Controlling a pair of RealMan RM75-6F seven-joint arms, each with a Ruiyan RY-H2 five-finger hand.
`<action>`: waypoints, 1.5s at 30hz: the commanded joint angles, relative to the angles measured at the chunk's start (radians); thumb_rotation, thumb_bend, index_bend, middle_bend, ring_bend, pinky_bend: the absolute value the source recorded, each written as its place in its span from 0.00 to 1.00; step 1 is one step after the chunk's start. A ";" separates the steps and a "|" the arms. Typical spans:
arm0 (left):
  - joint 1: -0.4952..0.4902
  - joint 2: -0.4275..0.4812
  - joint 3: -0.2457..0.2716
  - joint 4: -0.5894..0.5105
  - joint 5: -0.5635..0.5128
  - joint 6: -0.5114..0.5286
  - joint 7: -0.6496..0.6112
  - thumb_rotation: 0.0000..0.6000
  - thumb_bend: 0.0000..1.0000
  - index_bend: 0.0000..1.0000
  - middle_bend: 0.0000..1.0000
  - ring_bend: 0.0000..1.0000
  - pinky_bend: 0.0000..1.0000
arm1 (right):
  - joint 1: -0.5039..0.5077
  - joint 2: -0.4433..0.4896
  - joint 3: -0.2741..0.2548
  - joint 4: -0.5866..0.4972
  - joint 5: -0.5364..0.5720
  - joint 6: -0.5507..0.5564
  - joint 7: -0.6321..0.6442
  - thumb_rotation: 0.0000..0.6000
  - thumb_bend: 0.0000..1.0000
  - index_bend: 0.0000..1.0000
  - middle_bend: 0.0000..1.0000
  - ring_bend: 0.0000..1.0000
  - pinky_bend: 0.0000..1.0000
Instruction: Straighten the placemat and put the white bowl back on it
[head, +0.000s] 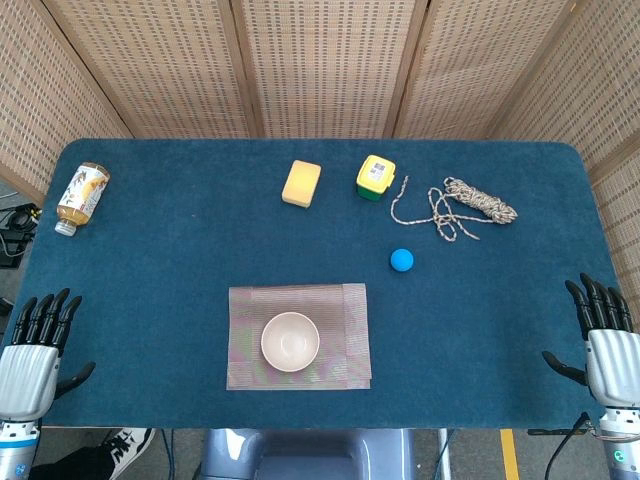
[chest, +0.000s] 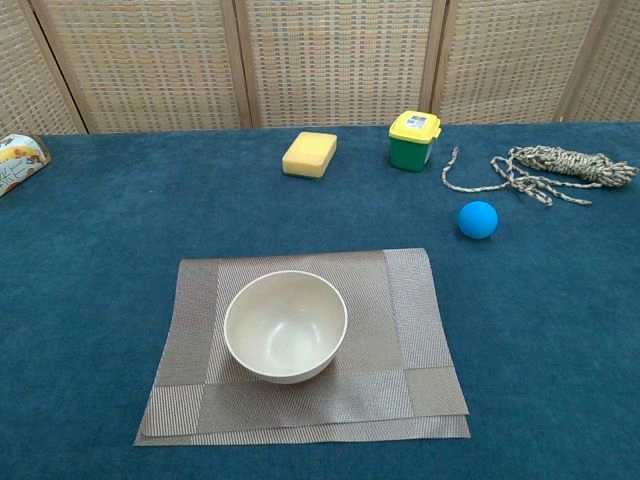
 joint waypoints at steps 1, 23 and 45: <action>0.000 0.000 0.000 0.001 -0.001 -0.002 -0.001 1.00 0.09 0.00 0.00 0.00 0.00 | 0.000 0.001 0.001 0.000 0.001 -0.001 0.001 1.00 0.14 0.00 0.00 0.00 0.00; -0.026 -0.015 0.001 0.002 0.008 -0.045 0.013 1.00 0.09 0.00 0.00 0.00 0.00 | 0.002 0.008 -0.002 -0.011 -0.003 -0.011 0.000 1.00 0.14 0.00 0.00 0.00 0.00; -0.255 -0.209 -0.026 -0.105 0.026 -0.410 0.378 1.00 0.10 0.31 0.00 0.00 0.00 | -0.002 0.027 -0.008 -0.021 -0.017 -0.009 0.037 1.00 0.14 0.00 0.00 0.00 0.00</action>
